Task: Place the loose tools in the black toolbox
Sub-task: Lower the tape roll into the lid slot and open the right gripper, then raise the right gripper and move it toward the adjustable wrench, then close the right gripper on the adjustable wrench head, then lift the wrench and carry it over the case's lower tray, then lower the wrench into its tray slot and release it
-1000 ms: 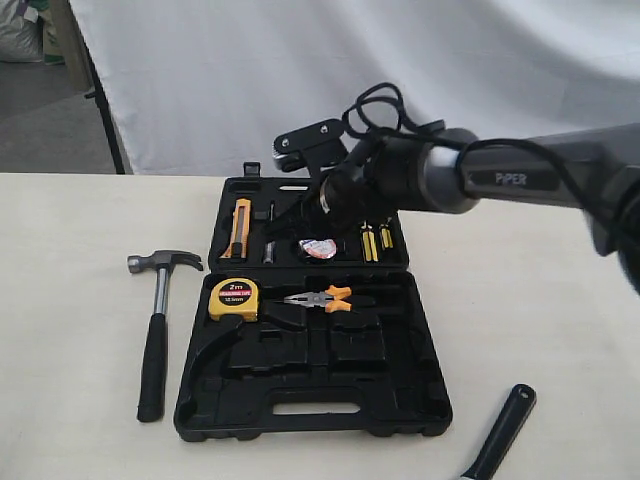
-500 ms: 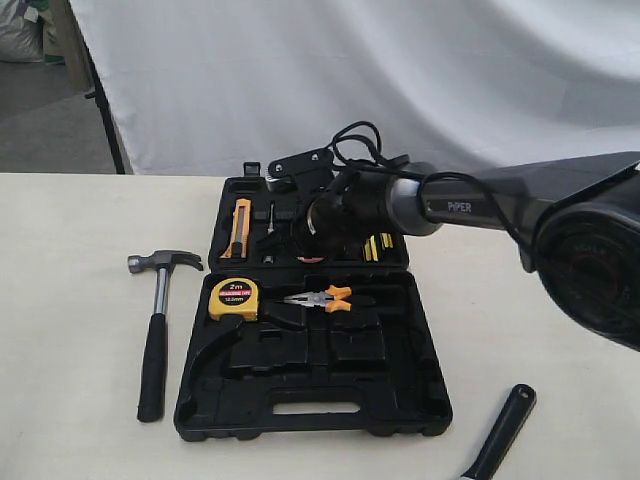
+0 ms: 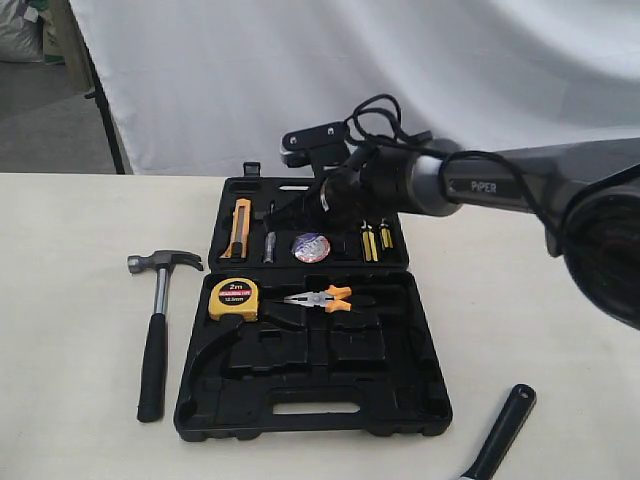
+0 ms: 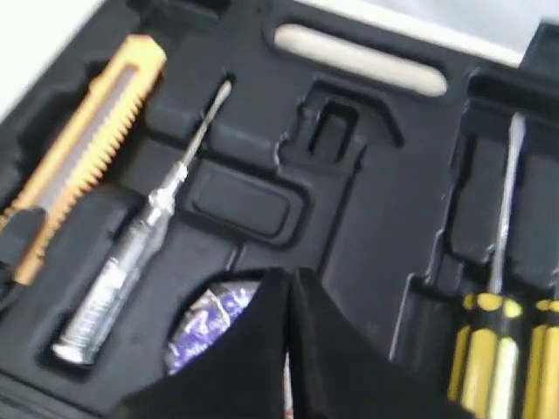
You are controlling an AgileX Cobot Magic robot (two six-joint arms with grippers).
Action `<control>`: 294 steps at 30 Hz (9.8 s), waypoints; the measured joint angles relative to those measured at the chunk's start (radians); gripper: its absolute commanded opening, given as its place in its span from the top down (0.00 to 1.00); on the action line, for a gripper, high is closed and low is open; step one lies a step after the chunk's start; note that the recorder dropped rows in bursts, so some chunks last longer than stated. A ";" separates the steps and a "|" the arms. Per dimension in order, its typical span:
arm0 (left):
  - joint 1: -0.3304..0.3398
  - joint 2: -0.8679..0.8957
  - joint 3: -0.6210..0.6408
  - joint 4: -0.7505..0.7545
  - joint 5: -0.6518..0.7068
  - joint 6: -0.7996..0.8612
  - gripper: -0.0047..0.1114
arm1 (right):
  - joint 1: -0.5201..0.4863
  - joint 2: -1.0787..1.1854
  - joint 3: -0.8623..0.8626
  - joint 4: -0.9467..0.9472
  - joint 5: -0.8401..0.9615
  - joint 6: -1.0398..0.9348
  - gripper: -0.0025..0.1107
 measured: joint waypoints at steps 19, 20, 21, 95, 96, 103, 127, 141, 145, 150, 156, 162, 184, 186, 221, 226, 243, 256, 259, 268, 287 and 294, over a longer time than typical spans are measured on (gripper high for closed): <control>0.000 0.000 0.000 0.000 0.000 0.000 0.95 | -0.009 -0.035 -0.001 -0.004 0.047 0.002 0.98; 0.000 0.000 0.000 0.000 0.000 0.000 0.95 | -0.009 -0.062 -0.001 -0.004 0.062 0.002 0.98; 0.000 0.000 0.000 0.000 0.000 0.000 0.95 | -0.009 -0.082 -0.001 -0.004 0.072 0.002 0.98; 0.000 0.000 0.000 0.000 0.000 0.000 0.95 | 0.209 -0.608 0.795 0.227 0.881 -1.021 0.13; 0.000 0.000 0.000 0.000 0.000 0.000 0.95 | 0.209 -0.608 0.795 0.253 0.865 -1.053 0.13; 0.000 0.000 0.000 0.000 0.000 0.000 0.95 | 0.211 -0.566 0.795 0.313 0.683 -1.170 0.14; 0.000 0.000 0.000 0.000 0.000 0.000 0.95 | 0.351 -0.425 0.787 0.426 0.566 -1.228 0.98; 0.000 0.000 0.000 0.000 0.000 0.000 0.95 | 0.388 -0.393 0.591 0.695 0.469 -1.240 0.98; 0.000 0.000 0.000 0.000 0.000 0.000 0.95 | 0.388 -0.393 0.551 0.697 0.537 -1.251 0.98; 0.000 0.000 0.000 0.000 0.000 0.000 0.95 | 0.388 -0.393 0.514 0.699 0.587 -1.253 0.98; 0.000 0.000 0.000 0.000 0.000 0.000 0.95 | 0.369 -0.432 0.504 0.706 0.639 -1.255 0.98; 0.000 0.000 0.000 0.000 0.000 0.000 0.95 | 0.280 -0.500 0.504 0.706 0.735 -1.248 0.98; 0.000 0.000 0.000 0.000 0.000 0.000 0.95 | 0.224 -0.245 0.160 0.624 0.608 -1.218 0.98; 0.000 0.000 0.000 0.000 0.000 0.000 0.95 | 0.224 -0.210 0.120 0.581 0.615 -1.201 0.98; 0.000 0.000 0.000 0.000 0.000 0.000 0.95 | 0.154 -0.038 -0.081 0.587 0.585 -0.980 0.98; 0.000 0.000 0.000 0.000 0.000 0.000 0.95 | 0.154 -0.035 -0.081 0.576 0.597 -0.963 0.98; 0.000 0.000 0.000 0.000 0.000 0.000 0.95 | 0.154 -0.029 -0.081 0.592 0.607 -0.914 0.98; 0.000 0.000 0.000 0.000 0.000 0.000 0.95 | 0.154 -0.029 -0.081 0.591 0.607 -0.897 0.91; 0.000 0.000 0.000 0.000 0.000 0.000 0.95 | 0.154 -0.029 -0.081 0.580 0.605 -0.885 0.72; 0.000 0.000 0.000 0.000 0.000 0.000 0.95 | 0.154 -0.029 -0.081 0.576 0.609 -0.859 0.48; 0.000 0.000 0.000 0.000 0.000 0.000 0.95 | 0.154 -0.137 -0.081 0.418 0.694 -0.787 0.82; 0.000 0.000 0.000 0.000 0.000 0.000 0.95 | 0.153 -0.120 0.021 0.367 0.665 -0.773 0.98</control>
